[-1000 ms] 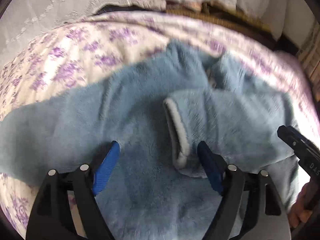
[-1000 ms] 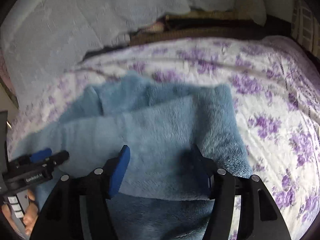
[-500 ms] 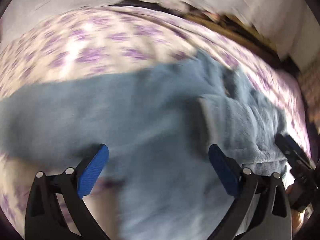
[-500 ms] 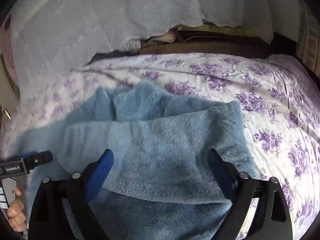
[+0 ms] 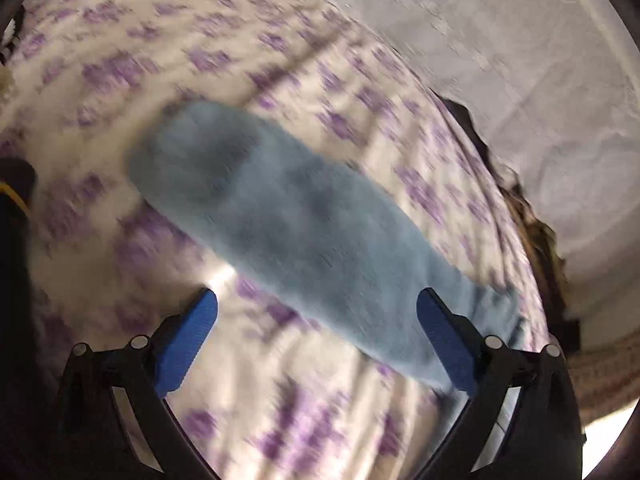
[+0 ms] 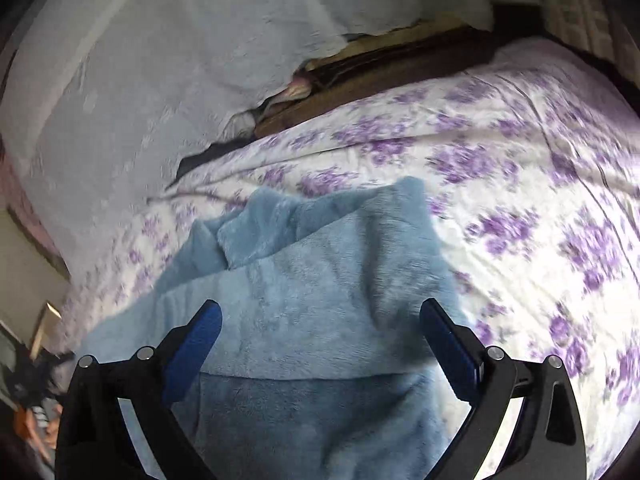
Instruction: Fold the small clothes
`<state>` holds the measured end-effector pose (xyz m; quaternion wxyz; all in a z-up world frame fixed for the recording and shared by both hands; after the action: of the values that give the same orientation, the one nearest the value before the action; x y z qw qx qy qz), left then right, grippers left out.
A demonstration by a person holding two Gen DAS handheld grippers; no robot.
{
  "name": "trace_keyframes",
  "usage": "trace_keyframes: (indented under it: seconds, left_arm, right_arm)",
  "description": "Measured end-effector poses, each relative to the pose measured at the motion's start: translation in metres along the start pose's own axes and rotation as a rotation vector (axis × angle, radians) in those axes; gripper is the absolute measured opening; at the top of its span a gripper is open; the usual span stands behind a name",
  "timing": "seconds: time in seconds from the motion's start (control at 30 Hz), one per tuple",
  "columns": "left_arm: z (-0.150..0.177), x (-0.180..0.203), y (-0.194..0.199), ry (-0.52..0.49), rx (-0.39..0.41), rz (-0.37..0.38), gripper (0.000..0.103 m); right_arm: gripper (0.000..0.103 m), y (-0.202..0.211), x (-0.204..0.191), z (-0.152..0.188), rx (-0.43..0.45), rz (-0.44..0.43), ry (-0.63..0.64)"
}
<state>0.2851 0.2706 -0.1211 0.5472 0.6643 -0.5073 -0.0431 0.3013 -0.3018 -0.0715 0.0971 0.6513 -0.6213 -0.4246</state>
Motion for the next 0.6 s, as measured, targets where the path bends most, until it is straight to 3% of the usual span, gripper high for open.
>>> trace_keyframes:
  seconds: [0.07, 0.17, 0.2, 0.33, 0.47, 0.6]
  left_arm:
    - [-0.010, -0.010, -0.004, 0.030, 0.002, -0.002, 0.092]
    - [-0.023, -0.025, -0.003, 0.084, 0.039, -0.039, 0.061]
    - [-0.025, -0.030, -0.001, 0.086, 0.047, -0.055, 0.045]
    - [-0.024, -0.031, 0.000, 0.050, 0.055, -0.095, 0.011]
    - [-0.017, -0.002, 0.014, -0.080, 0.106, -0.126, 0.009]
    - [-0.003, 0.053, 0.031, -0.248, 0.150, -0.131, 0.009]
  right_arm:
    - [0.100, 0.008, 0.015, -0.003, 0.006, -0.041, -0.072]
    - [0.100, 0.017, 0.031, -0.005, 0.030, -0.052, -0.120]
    - [0.100, 0.018, 0.034, -0.004, 0.034, -0.041, -0.111]
    - [0.100, 0.017, 0.052, 0.003, 0.023, 0.062, -0.048]
    - [0.100, 0.030, 0.075, 0.009, 0.013, 0.047, -0.091]
    - [0.100, 0.046, 0.088, 0.005, 0.050, -0.001, -0.160]
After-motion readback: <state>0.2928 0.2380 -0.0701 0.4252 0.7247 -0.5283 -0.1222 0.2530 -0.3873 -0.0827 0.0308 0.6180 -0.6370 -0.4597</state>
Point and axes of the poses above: each gripper's, at about its wrist camera, not at the fingertips, and y roughly against the way its jaws point, x to its right, z to its underside, the point moved 5 cm from there along -y, roughly the way its jaws point, and after that the axes turned 1 degree about -y, right-handed, at the moved point
